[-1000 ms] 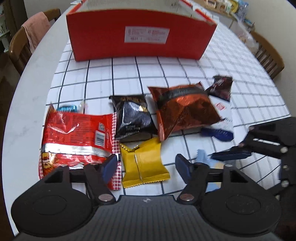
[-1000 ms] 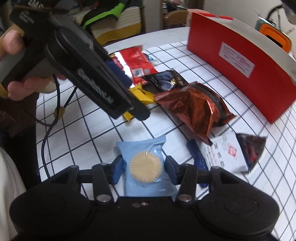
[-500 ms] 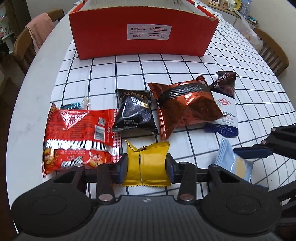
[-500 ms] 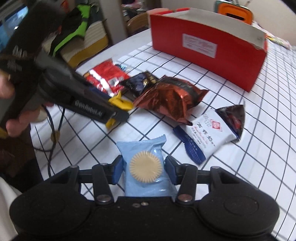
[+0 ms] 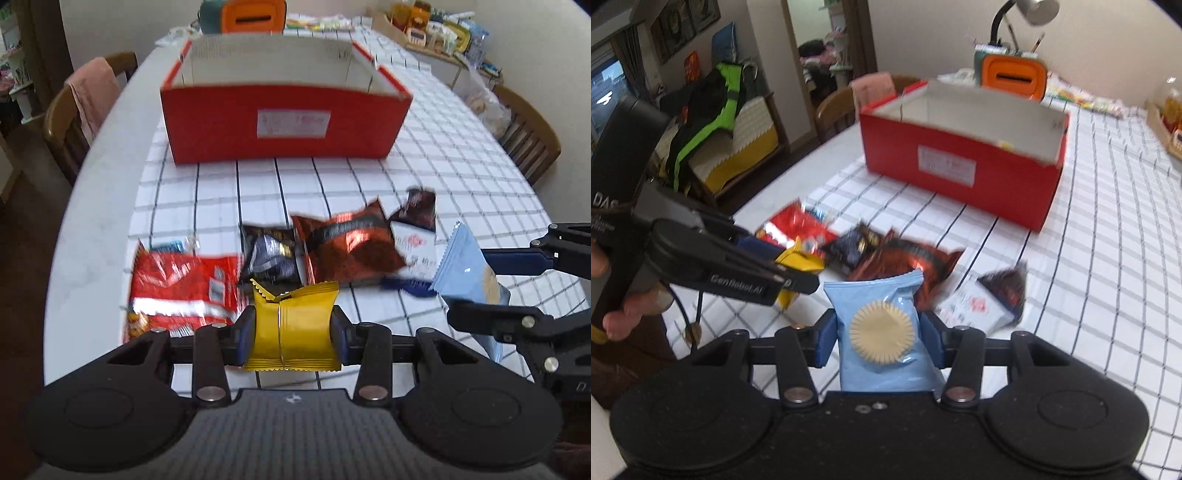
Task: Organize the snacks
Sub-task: 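Carry yellow packet and blue biscuit packet into the red box, open both tools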
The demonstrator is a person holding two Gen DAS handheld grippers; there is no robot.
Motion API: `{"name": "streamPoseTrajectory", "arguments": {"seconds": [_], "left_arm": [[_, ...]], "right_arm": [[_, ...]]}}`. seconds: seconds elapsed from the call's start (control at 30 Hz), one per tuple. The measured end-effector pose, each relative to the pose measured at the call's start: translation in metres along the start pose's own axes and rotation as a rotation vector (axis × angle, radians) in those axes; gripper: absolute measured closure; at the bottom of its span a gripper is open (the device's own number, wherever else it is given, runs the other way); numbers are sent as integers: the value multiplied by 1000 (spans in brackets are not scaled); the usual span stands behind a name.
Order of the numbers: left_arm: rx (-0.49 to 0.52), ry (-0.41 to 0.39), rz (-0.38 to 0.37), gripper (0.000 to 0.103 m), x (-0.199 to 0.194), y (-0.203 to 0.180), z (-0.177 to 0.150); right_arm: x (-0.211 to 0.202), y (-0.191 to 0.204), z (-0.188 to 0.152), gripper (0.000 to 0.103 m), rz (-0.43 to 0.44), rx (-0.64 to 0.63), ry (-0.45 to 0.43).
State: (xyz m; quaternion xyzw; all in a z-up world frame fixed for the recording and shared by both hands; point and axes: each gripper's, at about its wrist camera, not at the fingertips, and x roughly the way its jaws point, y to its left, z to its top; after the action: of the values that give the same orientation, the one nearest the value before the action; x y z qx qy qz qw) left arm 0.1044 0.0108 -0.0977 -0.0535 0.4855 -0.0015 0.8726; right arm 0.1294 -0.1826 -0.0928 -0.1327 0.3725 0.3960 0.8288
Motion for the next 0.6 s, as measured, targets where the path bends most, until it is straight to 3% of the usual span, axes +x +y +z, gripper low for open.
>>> {"name": "streamPoseTrajectory", "arguments": {"seconds": [0.37, 0.6], "left_arm": [[31, -150, 37, 62, -37, 2, 62], [38, -194, 69, 62, -39, 7, 111]], "right_arm": [[-26, -19, 63, 55, -81, 11, -134], [-20, -45, 110, 55, -138, 9, -177]]}}
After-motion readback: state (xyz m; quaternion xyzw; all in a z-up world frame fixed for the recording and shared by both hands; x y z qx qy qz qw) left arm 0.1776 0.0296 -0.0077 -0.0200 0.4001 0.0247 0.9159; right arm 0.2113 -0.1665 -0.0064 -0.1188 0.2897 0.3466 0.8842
